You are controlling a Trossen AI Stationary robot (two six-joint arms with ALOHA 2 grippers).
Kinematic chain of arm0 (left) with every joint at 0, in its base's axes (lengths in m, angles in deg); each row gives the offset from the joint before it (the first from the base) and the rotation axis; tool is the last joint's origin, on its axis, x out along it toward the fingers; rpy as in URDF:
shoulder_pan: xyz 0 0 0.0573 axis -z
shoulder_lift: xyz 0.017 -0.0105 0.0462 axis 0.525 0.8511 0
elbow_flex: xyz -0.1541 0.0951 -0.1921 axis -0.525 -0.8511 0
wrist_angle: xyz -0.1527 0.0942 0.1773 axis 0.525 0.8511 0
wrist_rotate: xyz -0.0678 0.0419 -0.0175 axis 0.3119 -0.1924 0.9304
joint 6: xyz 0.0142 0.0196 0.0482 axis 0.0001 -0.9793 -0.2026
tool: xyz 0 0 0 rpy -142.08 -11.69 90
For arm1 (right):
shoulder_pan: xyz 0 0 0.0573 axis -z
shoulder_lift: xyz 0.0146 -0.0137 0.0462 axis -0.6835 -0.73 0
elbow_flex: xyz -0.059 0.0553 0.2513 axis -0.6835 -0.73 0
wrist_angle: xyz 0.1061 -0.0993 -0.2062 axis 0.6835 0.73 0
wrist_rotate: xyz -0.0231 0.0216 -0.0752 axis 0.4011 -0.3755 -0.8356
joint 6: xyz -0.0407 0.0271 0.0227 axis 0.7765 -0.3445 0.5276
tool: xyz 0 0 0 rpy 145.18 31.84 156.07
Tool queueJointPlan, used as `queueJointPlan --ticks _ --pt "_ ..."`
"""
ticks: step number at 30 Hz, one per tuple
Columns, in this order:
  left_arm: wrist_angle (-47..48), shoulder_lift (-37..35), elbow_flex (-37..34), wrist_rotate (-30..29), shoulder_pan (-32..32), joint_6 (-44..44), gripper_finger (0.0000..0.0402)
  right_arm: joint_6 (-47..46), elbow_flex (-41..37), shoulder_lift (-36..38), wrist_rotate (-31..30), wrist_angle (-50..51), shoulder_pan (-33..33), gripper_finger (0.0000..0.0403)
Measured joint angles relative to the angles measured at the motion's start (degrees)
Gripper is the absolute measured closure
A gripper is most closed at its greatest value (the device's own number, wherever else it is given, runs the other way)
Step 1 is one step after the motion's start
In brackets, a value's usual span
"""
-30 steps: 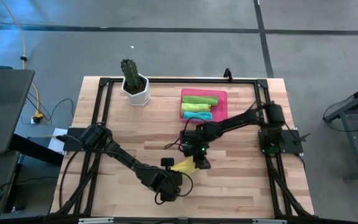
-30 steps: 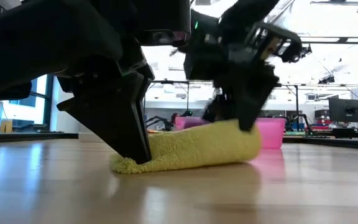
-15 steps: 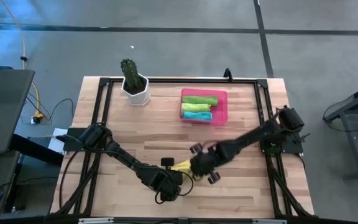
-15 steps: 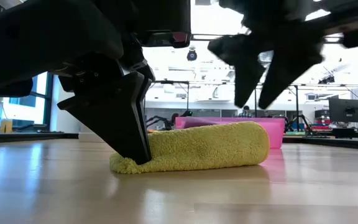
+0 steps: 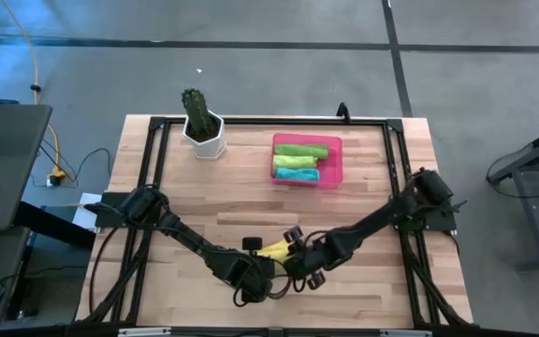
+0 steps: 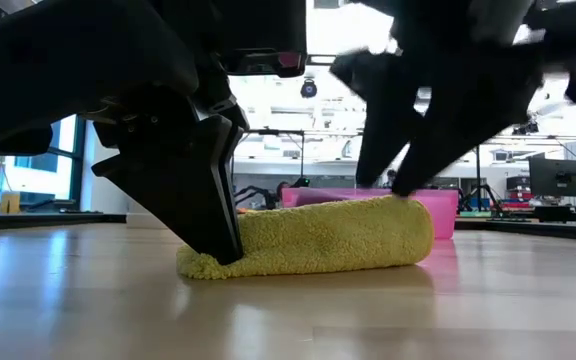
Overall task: Roll microfiber towels into tight, uniform cylinder then place into a basket
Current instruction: Roll the yellow microfiber cloth
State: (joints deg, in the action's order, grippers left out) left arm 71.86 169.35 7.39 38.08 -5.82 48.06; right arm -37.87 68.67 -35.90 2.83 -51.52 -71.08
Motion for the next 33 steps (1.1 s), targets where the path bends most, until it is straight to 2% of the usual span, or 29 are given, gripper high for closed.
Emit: queueJointPlan --ticks 11,16,21,28,33 --pt "-0.1 0.0 0.0 0.1 0.0 0.1 0.0371 0.1 0.0 -5.6 0.0 -4.5 3.1 0.0263" --pt "0.0 0.0 0.0 1.0 0.0 0.2 0.0371 0.6 0.0 -6.1 4.1 -5.3 5.1 0.0256" --pt "0.0 0.0 0.0 1.2 0.0 0.2 0.0371 0.6 0.2 -7.5 7.9 -5.5 6.4 0.0219" --pt "-0.2 0.0 0.0 1.3 0.0 0.6 0.0371 0.8 0.1 -7.7 8.0 -7.2 7.6 0.0148" --pt "-0.2 -0.8 -0.1 1.4 0.0 1.1 0.0371 0.4 0.1 -7.8 10.6 -8.0 9.1 0.0136"
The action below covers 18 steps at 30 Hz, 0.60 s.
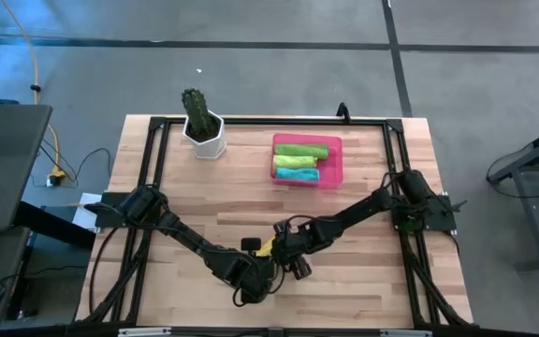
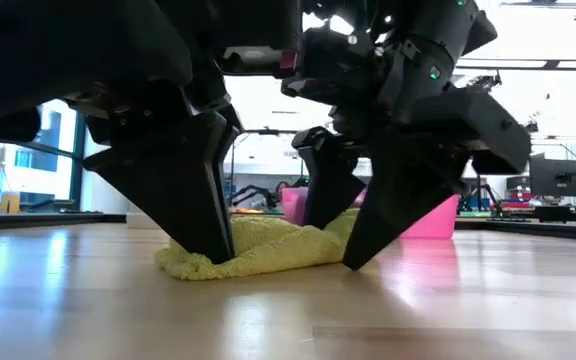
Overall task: Roll microfiber towels into tight, uniform cylinder then place into a basket
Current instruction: Roll the yellow microfiber cloth, then put the yellow microfiber cloth into the pink bin
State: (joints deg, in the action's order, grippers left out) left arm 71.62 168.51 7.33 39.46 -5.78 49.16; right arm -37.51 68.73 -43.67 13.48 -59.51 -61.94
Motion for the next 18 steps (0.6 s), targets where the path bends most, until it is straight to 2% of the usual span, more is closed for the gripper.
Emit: queueJointPlan --ticks 4,8,18 --pt "0.6 -1.3 -0.2 1.1 0.1 -0.3 0.0371 -0.6 0.1 -0.4 0.4 -0.4 0.9 0.015" --pt "0.7 -3.7 -0.3 3.3 0.6 -1.2 0.0371 -2.0 0.2 -1.7 0.6 -0.4 1.6 0.0185" --pt "1.0 -5.0 -0.1 6.2 1.7 -0.4 0.0371 -3.0 0.2 -3.1 -0.2 -0.5 1.9 0.0335"
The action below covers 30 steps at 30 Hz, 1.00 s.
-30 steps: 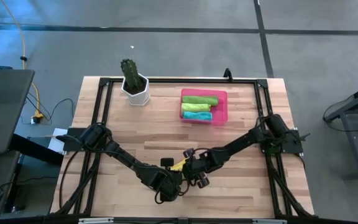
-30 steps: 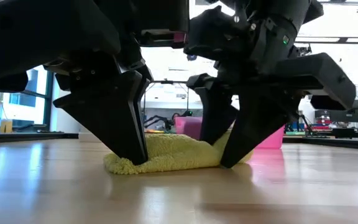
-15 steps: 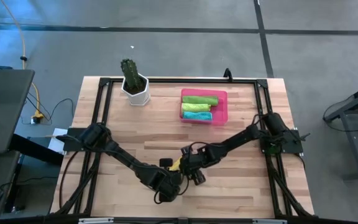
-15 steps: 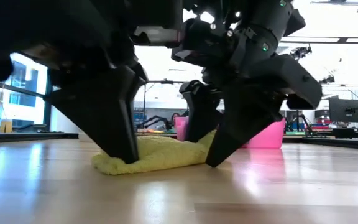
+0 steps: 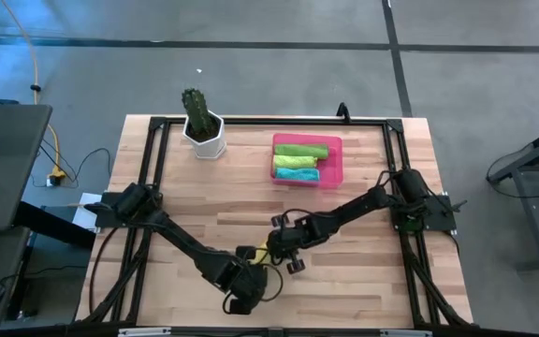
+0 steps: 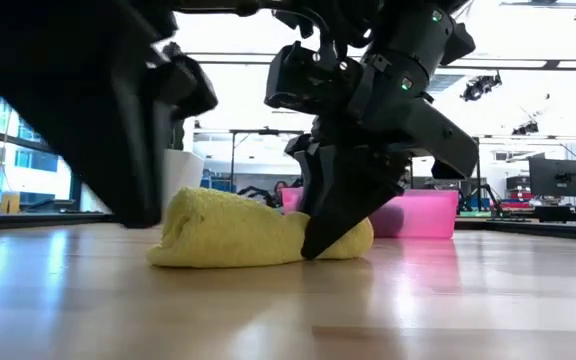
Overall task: Roll microfiber towels into tight, uniform cylinder then place into a basket
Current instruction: Put the yellow microfiber cloth into the pink bin
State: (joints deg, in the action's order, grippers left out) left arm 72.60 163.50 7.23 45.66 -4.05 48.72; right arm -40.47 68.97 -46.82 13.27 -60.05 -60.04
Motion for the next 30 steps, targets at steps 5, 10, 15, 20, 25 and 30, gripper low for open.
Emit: queueJointPlan --ticks 5,10,15,20,25,30 --pt "4.1 -1.8 0.1 0.3 1.5 2.2 0.0371 -0.7 0.0 0.1 4.9 0.4 1.1 0.0393" --pt "8.8 -4.7 0.1 -1.1 3.9 5.6 0.0371 -3.5 -0.2 1.3 12.7 1.6 3.6 0.0389" --pt "10.4 -8.0 0.1 -1.5 6.5 9.2 0.0371 -4.4 -0.6 3.8 21.3 4.7 6.3 0.0398" --pt "10.9 -10.7 0.2 -3.6 8.6 11.9 0.0371 -5.0 -0.7 7.0 20.0 11.0 9.0 0.0399" --pt "11.9 -12.5 0.1 -6.5 9.5 11.5 0.0371 -4.9 -0.7 12.1 16.6 15.1 11.9 0.0401" --pt "15.2 -12.8 0.1 -7.8 9.1 9.6 0.0371 -4.8 -0.5 20.0 10.8 18.6 15.5 0.0401"
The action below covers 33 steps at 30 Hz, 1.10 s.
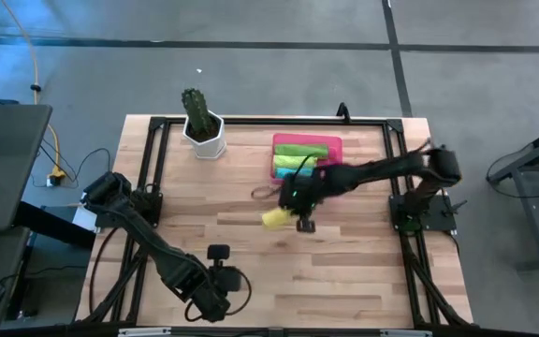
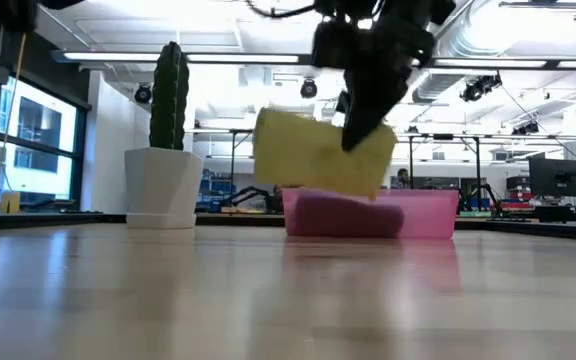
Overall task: Roll microfiber towels into tight, uniform cylinder then place into a basket
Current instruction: Put the yellow microfiber cloth into the pink bin
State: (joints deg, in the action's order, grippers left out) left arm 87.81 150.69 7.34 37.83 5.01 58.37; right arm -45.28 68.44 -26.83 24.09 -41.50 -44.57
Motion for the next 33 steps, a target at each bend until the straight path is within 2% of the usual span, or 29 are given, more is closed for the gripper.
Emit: queueJointPlan --ticks 5,8,11,14,22,27,33 --pt "2.0 0.0 0.0 0.0 -1.2 -2.6 0.0371 0.3 0.0 8.0 -8.4 2.4 4.8 0.0402" --pt "3.1 0.0 0.0 0.0 -2.0 -4.2 0.0371 1.5 0.1 11.7 -16.0 3.0 7.9 0.0402" --pt "4.1 0.0 0.0 0.0 -2.7 -5.9 0.0371 4.5 0.2 13.0 -22.9 3.5 11.0 0.0402" --pt "4.7 0.0 0.0 -0.1 -3.5 -7.0 0.0371 7.1 0.2 12.4 -26.0 3.1 14.5 0.0402" --pt "5.3 0.0 0.0 -0.1 -4.5 -9.5 0.0371 12.1 0.2 4.7 -25.0 1.2 24.1 0.0402" --pt "6.2 0.0 0.0 -0.1 -4.4 -9.2 0.0371 11.6 0.2 0.5 -17.4 0.2 28.2 0.0402" --pt "7.0 0.0 0.0 -0.1 -4.4 -8.9 0.0371 11.0 0.2 -2.3 -8.7 -0.8 28.8 0.0402"
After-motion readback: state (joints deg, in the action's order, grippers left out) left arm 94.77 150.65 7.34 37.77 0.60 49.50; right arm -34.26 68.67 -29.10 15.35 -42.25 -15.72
